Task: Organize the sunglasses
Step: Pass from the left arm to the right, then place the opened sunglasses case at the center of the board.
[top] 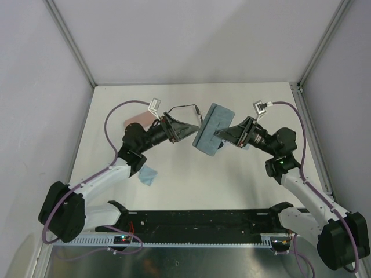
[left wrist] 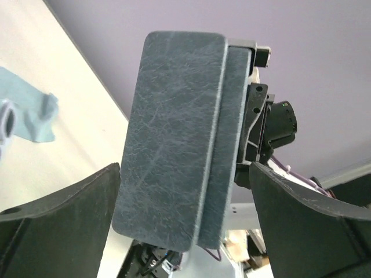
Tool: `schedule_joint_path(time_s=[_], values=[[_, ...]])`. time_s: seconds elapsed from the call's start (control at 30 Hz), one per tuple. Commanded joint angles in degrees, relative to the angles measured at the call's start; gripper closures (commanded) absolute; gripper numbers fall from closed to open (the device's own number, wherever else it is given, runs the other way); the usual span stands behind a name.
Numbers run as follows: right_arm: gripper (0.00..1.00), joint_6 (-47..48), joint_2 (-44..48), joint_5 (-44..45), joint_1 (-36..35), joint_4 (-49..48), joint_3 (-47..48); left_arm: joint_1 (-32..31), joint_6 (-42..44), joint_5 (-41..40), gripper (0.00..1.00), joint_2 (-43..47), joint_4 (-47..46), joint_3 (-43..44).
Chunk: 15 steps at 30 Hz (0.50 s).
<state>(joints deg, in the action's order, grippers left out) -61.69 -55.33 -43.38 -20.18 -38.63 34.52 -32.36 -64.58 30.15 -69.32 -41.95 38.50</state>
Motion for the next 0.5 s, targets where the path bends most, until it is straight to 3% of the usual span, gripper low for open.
schedule_joint_path(time_s=[0.0, 0.1, 0.23, 0.47], values=[[1.00, 5.71, 1.05, 3.55, 0.88, 7.95, 0.85, 2.91, 9.36, -3.61, 0.03, 6.00, 8.73, 0.40], [1.00, 10.54, 1.30, 7.43, 1.08, 18.53, 1.41, 3.58, 17.67, -9.74, 0.01, 9.31, 21.75, 2.14], [1.00, 15.13, -0.45, 14.48, 0.52, 32.16, 3.38, 3.72, 25.03, -17.05, 0.01, 12.53, 32.09, 3.68], [1.00, 12.51, -11.23, 23.07, -5.38, 48.19, 11.72, 3.71, 27.96, -22.60, 0.02, 16.16, 36.00, 1.53]])
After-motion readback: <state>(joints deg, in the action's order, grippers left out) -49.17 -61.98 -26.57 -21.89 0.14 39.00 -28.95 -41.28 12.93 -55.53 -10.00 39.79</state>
